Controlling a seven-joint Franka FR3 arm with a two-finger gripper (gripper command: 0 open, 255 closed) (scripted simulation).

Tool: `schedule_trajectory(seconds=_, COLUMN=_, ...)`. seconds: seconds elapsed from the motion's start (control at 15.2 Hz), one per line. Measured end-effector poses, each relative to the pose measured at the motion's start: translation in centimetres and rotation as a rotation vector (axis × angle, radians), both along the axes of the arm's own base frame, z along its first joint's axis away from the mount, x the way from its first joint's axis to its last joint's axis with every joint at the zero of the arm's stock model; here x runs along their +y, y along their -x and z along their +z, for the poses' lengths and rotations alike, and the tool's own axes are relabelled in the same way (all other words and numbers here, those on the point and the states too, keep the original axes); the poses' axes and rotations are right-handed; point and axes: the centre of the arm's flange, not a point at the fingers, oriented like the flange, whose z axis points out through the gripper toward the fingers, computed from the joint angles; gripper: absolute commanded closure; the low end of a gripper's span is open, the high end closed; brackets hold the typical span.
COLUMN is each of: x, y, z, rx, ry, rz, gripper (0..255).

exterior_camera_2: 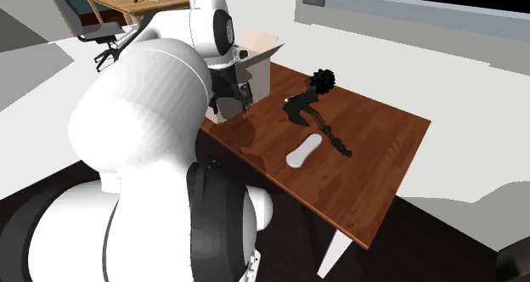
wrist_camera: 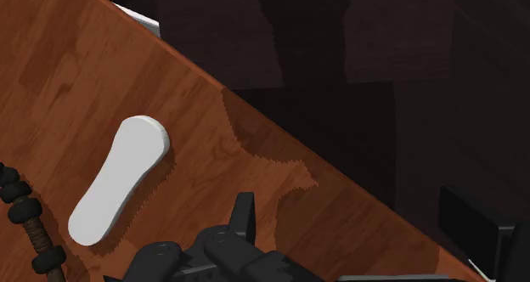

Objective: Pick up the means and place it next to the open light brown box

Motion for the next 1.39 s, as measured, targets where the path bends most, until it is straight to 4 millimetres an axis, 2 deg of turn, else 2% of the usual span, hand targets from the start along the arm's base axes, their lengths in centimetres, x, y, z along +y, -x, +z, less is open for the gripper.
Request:
schedule_trajectory(seconds=0.13, x=-0.5, y=-0.3, z=-0.3, rx=0.000, ry=-0.001, rz=-0.011, gripper=0)
schedule_trajectory(seconds=0.26, x=-2.0, y=-0.9, z=-1.6, rx=-0.002, ry=-0.006, rz=-0.046, gripper=0)
schedule_trajectory(seconds=0.73, x=-9.6, y=-4.5, z=-6.2, rx=-0.013, ry=-0.025, rz=-0.197, gripper=0)
schedule_trajectory(seconds=0.86, x=-11.4, y=-4.9, z=-7.6, rx=-0.016, ry=-0.030, rz=-0.240, gripper=0)
schedule_trajectory(seconds=1.39, x=-20.8, y=-6.6, z=-13.4, rx=-0.029, ry=-0.052, rz=-0.416, gripper=0)
